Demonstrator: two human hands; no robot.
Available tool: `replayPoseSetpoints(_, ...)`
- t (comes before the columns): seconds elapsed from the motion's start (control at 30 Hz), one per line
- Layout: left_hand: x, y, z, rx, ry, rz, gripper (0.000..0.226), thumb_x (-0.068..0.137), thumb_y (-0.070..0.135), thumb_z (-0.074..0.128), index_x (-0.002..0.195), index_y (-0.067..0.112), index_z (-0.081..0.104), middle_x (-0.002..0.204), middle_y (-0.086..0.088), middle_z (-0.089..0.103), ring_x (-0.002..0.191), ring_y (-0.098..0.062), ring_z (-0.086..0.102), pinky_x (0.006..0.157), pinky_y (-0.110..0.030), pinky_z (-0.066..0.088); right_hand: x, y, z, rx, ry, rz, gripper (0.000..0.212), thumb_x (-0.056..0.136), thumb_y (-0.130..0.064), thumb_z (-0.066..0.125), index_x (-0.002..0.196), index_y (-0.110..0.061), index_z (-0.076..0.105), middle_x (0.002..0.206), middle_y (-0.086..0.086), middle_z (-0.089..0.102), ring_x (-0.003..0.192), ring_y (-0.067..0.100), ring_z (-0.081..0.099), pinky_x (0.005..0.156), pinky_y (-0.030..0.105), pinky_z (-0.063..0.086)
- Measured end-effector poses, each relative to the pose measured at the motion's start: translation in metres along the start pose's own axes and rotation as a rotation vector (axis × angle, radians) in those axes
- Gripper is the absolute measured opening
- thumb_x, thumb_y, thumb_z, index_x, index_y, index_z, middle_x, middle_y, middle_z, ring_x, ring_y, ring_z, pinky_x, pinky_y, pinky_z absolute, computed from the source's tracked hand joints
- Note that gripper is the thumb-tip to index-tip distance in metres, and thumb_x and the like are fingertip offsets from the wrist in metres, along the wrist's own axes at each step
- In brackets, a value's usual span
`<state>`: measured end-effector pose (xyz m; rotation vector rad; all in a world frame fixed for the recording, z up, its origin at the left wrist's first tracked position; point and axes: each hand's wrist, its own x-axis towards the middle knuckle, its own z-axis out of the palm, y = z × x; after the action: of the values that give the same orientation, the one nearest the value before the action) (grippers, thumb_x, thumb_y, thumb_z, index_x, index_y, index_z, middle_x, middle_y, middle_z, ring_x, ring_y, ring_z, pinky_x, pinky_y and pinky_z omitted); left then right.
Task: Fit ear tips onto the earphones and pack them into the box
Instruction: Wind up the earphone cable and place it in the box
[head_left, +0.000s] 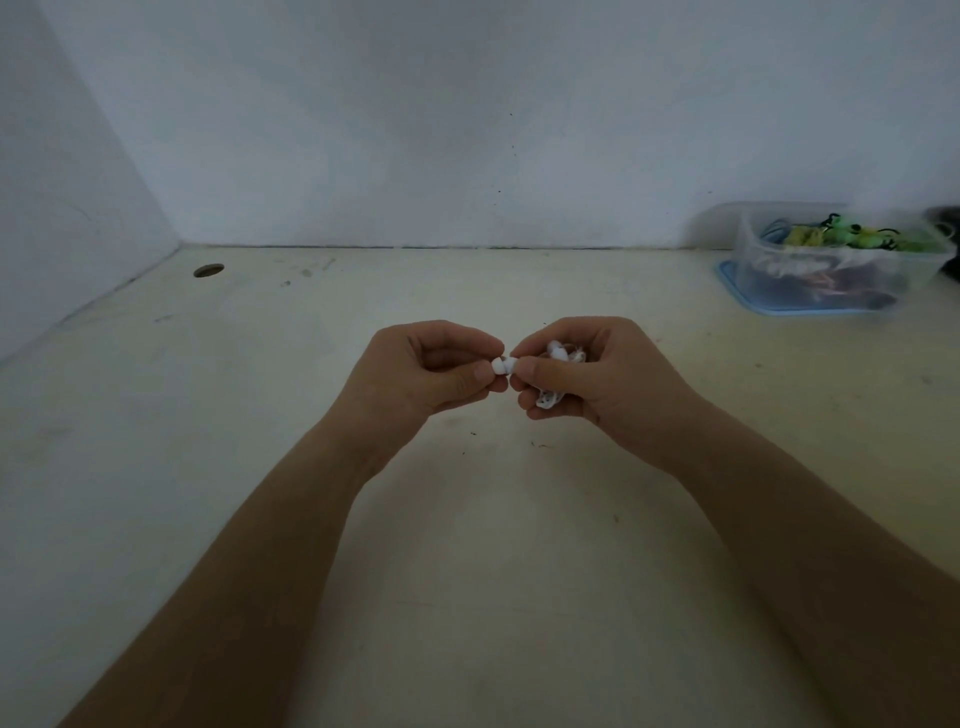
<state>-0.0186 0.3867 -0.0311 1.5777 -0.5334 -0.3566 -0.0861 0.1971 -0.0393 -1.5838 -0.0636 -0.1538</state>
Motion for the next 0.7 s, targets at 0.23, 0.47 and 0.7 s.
replayPoseSetpoints(0.23, -0.0018, 0.0, 0.0014, 0.003, -0.028, -0.031, 0.026, 0.071, 0.013, 0.075, 0.097, 0.008, 0.073, 0.089, -0.012, 0.077, 0.084, -0.022, 0.075, 0.074, -0.024, 0.057, -0.0008, -0.0037, -0.0036, -0.185, -0.041, -0.097, 0.012, 0.087, -0.006, 0.073, 0.096, 0.001, 0.074, 0.079, 0.012, 0.074, 0.069, 0.021, 0.072, 0.067, 0.031, 0.061)
replayPoseSetpoints(0.47, -0.0002, -0.001, 0.0004, -0.024, -0.053, -0.03, 0.028, 0.071, 0.014, 0.074, 0.098, 0.008, 0.073, 0.091, -0.013, 0.076, 0.086, -0.023, 0.074, 0.074, -0.024, 0.057, -0.001, -0.0037, -0.0038, -0.108, -0.06, -0.051, 0.013, 0.085, -0.008, 0.074, 0.095, 0.0, 0.074, 0.078, 0.011, 0.073, 0.069, 0.02, 0.071, 0.068, 0.029, 0.059)
replayPoseSetpoints(0.7, -0.0004, -0.001, -0.0001, -0.048, -0.065, -0.035, 0.029, 0.069, 0.014, 0.074, 0.097, 0.009, 0.073, 0.092, -0.014, 0.076, 0.086, -0.024, 0.074, 0.076, -0.026, 0.058, -0.0003, -0.0027, -0.0041, -0.076, -0.063, -0.029, 0.014, 0.086, -0.007, 0.073, 0.097, 0.002, 0.073, 0.082, 0.016, 0.073, 0.071, 0.022, 0.07, 0.069, 0.031, 0.059)
